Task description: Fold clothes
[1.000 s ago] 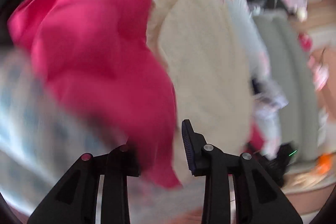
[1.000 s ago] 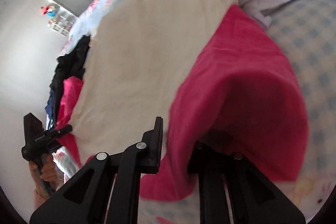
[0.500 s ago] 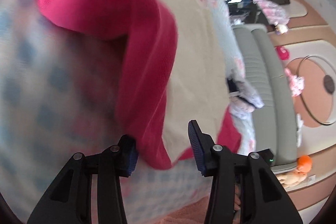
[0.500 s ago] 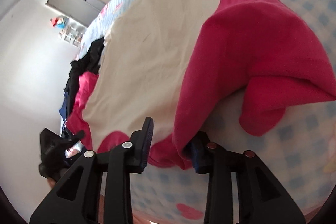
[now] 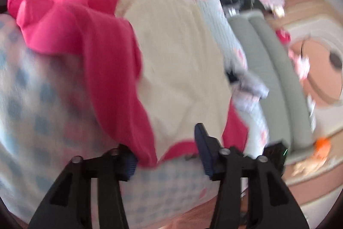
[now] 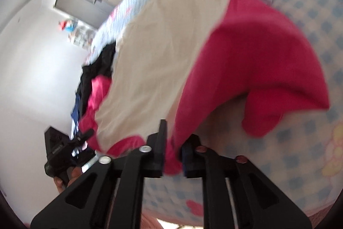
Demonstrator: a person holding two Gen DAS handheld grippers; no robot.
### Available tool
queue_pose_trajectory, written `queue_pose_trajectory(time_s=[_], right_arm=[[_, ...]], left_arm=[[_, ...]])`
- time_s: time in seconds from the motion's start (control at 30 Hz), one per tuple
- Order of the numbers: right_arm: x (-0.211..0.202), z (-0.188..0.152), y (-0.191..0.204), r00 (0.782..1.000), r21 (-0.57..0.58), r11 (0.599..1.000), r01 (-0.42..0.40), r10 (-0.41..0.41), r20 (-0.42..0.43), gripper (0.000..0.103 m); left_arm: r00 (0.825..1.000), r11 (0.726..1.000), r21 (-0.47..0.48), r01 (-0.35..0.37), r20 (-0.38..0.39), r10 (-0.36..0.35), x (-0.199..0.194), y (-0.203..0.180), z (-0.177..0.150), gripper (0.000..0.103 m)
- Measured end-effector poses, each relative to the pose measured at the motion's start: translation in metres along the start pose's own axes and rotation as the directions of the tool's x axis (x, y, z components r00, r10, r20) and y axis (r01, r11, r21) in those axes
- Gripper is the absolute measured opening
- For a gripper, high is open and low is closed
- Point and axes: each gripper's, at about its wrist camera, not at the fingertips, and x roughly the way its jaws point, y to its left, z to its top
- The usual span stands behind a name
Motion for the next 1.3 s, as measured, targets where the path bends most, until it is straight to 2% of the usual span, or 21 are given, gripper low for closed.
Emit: queue_pose_trajectory(time_s=[0.07, 0.13, 0.17, 0.2, 0.23, 0.27, 0.33, 0.37, 0.4, 0.47, 0.5, 0.53, 0.57, 0.6, 0.7, 0.83, 0.9, 1.0, 1.1, 1.2, 1.3], right_arm=[[0.011, -0.010, 0.002, 0.998, -0.060, 0.998, 0.036, -0.039, -0.054, 0.030], [0.019, -0.015, 0.004, 0.994, -0.110, 0.992, 0.062, -0.071, -0.086, 0.031], [0.019, -0.014, 0.006, 0.994, -0.114, 0.992, 0.059, -0.069, -0.082, 0.031], [0.018, -0.013, 0.007, 0.995, -0.119, 0.991, 0.057, -0.067, -0.079, 0.031], [0.017, -0.011, 0.008, 0.995, -0.123, 0.991, 0.055, -0.064, -0.075, 0.031], [0.014, -0.010, 0.010, 0.996, -0.127, 0.991, 0.042, -0.051, -0.066, 0.028], [0.001, -0.007, 0.012, 1.000, -0.120, 0.993, -0.007, 0.004, -0.025, 0.023], [-0.007, -0.002, 0.013, 0.999, -0.100, 0.994, -0.043, 0.045, 0.015, 0.022], [-0.016, 0.002, 0.013, 0.996, -0.085, 0.996, -0.041, 0.048, 0.074, 0.022], [-0.032, 0.011, 0.014, 0.979, -0.077, 0.996, 0.038, -0.022, 0.203, 0.024], [-0.032, 0.015, 0.015, 0.977, -0.089, 0.993, 0.076, -0.056, 0.207, 0.024], [-0.029, 0.019, 0.014, 0.980, -0.092, 0.991, 0.102, -0.085, 0.181, 0.024], [-0.026, 0.020, 0.012, 0.985, -0.084, 0.992, 0.097, -0.084, 0.149, 0.024], [-0.025, 0.019, 0.009, 0.992, -0.066, 0.996, 0.062, -0.054, 0.112, 0.029], [-0.034, 0.002, 0.000, 0.997, -0.082, 0.995, 0.050, -0.045, 0.060, 0.034], [-0.042, -0.020, -0.013, 0.995, -0.094, 0.991, 0.095, -0.096, 0.001, 0.035], [-0.040, -0.028, -0.018, 0.995, -0.090, 0.994, 0.069, -0.074, -0.059, 0.040], [-0.012, -0.035, -0.007, 0.991, -0.136, 0.990, 0.046, -0.063, -0.121, 0.041], [0.007, -0.037, 0.000, 0.988, -0.176, 0.983, 0.050, -0.075, -0.138, 0.042], [0.029, -0.030, 0.012, 0.993, -0.152, 0.986, 0.068, -0.082, -0.083, 0.043], [0.040, -0.027, 0.020, 0.999, -0.113, 0.992, 0.046, -0.048, -0.016, 0.043]], left_arm=[[0.998, 0.995, 0.081, -0.065, -0.021, 0.067, 0.009, -0.005, -0.011, 0.051], [0.990, 0.979, 0.156, -0.133, -0.018, 0.137, 0.021, -0.014, -0.017, 0.051], [0.990, 0.975, 0.179, -0.134, -0.026, 0.140, 0.023, -0.017, -0.017, 0.050], [0.990, 0.973, 0.190, -0.130, -0.026, 0.137, 0.023, -0.022, -0.015, 0.045], [0.991, 0.972, 0.200, -0.126, -0.026, 0.134, 0.024, -0.027, -0.013, 0.022], [0.997, 0.981, 0.181, -0.068, -0.029, 0.075, 0.021, -0.031, -0.008, 0.015], [0.998, 0.989, 0.139, 0.056, -0.032, -0.052, 0.015, -0.039, 0.001, 0.014], [0.995, 0.987, 0.120, 0.103, -0.012, -0.102, 0.010, -0.041, 0.005, 0.015], [0.990, 0.986, 0.098, 0.137, 0.021, -0.140, 0.003, -0.042, 0.012, 0.015], [0.994, 0.993, 0.067, 0.095, 0.052, -0.098, 0.003, -0.038, 0.023, 0.020], [0.995, 0.996, 0.051, 0.072, 0.066, -0.076, 0.004, -0.035, 0.028, 0.022], [0.998, 0.998, 0.041, 0.038, 0.042, -0.040, 0.009, -0.032, 0.029, 0.024], [1.000, 0.999, 0.032, 0.004, 0.016, -0.004, 0.015, -0.029, 0.030, 0.025], [1.000, 0.999, 0.041, -0.004, -0.004, 0.004, 0.022, -0.031, 0.027, 0.028], [0.998, 0.995, 0.094, -0.046, -0.039, 0.050, 0.029, -0.031, 0.005, 0.044], [0.993, 0.993, 0.092, -0.078, -0.082, 0.086, 0.027, -0.009, -0.020, 0.044], [0.990, 0.991, 0.105, -0.087, -0.100, 0.097, 0.029, -0.005, -0.026, 0.045], [0.986, 0.984, 0.168, -0.062, -0.142, 0.087, 0.037, -0.016, -0.025, 0.053], [0.980, 0.965, 0.235, -0.113, -0.131, 0.147, 0.049, -0.033, -0.021, 0.054], [0.969, 0.939, 0.295, -0.175, -0.118, 0.217, 0.045, -0.030, -0.024, 0.054], [0.952, 0.915, 0.346, -0.208, -0.142, 0.270, 0.053, -0.032, -0.030, 0.054]])
